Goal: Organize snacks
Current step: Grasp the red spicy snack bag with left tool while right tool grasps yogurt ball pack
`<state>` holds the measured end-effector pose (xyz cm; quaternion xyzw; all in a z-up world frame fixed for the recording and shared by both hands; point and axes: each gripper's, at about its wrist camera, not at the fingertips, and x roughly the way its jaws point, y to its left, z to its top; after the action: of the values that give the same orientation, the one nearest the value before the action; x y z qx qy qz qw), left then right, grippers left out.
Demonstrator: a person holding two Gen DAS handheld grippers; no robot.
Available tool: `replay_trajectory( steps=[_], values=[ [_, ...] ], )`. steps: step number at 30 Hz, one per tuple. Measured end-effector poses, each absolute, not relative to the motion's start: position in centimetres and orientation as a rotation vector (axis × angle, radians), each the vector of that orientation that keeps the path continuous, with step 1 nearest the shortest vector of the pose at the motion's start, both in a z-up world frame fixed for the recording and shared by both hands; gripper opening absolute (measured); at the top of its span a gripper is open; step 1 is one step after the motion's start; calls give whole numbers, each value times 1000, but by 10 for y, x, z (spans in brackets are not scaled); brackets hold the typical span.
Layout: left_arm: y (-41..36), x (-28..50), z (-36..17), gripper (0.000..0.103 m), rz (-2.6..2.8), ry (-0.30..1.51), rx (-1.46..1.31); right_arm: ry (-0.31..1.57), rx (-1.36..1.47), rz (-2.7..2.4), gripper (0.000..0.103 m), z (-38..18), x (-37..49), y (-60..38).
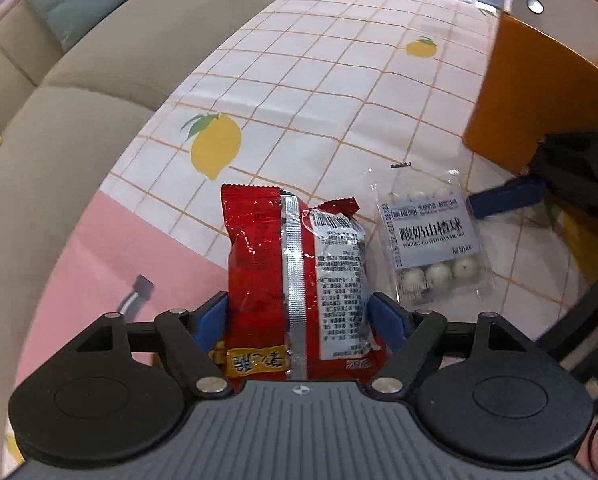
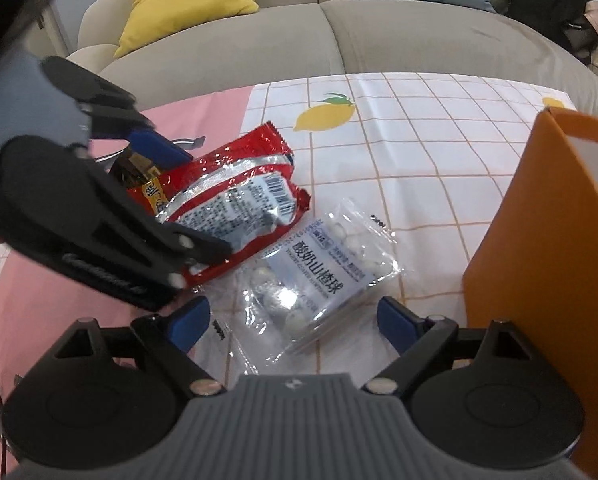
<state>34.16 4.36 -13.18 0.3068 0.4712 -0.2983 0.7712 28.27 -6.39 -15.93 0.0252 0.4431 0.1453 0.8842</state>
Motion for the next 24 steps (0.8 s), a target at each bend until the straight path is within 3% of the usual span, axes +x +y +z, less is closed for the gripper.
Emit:
replay_trajectory(
  steps=[5, 12, 15, 24],
  values=[
    [41, 335, -130, 83, -570, 1019, 609, 910, 32, 299, 70, -157, 280, -62],
    [35, 314, -119, 82, -396, 1039, 549, 921, 8, 321, 47, -151, 273, -57],
    [41, 301, -110, 82, -313, 1026, 502, 922, 6, 329, 27, -148, 269, -56],
    [84, 230, -83, 82, -159, 1042, 225, 969, -5, 445, 11, -141, 239, -46]
  ],
)
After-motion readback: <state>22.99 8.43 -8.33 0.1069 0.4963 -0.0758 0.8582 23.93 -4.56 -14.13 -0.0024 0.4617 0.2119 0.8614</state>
